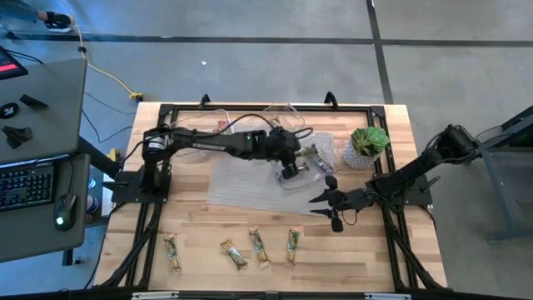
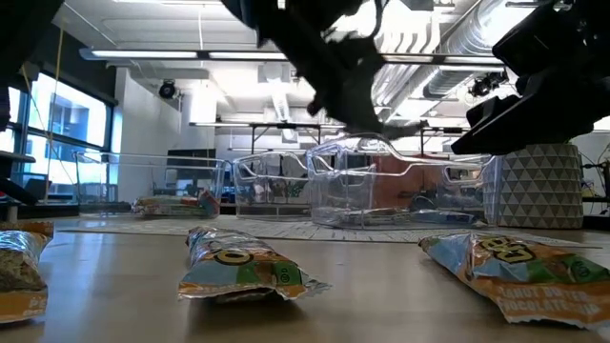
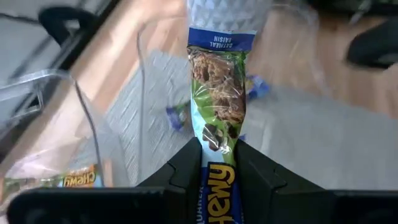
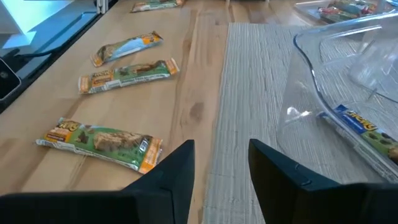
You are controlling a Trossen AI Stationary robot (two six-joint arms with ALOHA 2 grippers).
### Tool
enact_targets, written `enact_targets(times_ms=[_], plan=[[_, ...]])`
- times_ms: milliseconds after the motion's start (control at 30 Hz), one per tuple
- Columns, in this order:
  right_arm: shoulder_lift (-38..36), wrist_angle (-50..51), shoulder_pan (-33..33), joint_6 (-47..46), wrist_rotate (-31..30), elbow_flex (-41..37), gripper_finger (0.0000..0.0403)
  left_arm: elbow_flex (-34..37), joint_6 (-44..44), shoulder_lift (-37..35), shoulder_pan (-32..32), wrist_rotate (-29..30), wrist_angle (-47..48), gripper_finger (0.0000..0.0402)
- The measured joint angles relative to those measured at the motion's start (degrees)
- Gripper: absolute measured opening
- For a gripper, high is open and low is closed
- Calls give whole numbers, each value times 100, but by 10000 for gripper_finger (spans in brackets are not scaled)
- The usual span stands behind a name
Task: Pick and place Granola Bars by type
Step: Put the blue granola bar into the right transparent bin
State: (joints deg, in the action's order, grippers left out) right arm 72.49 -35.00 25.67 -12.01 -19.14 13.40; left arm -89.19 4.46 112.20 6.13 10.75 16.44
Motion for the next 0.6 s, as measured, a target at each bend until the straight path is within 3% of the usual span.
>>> enact_targets(times_ms=[167,600], plan=[[-2,4,0,-68,-8,-6,133,1,-122,443,213,-456,-16,78],[-2,6,-2,-101,-308,-6,133,-2,-535,597,217,-575,9,78]])
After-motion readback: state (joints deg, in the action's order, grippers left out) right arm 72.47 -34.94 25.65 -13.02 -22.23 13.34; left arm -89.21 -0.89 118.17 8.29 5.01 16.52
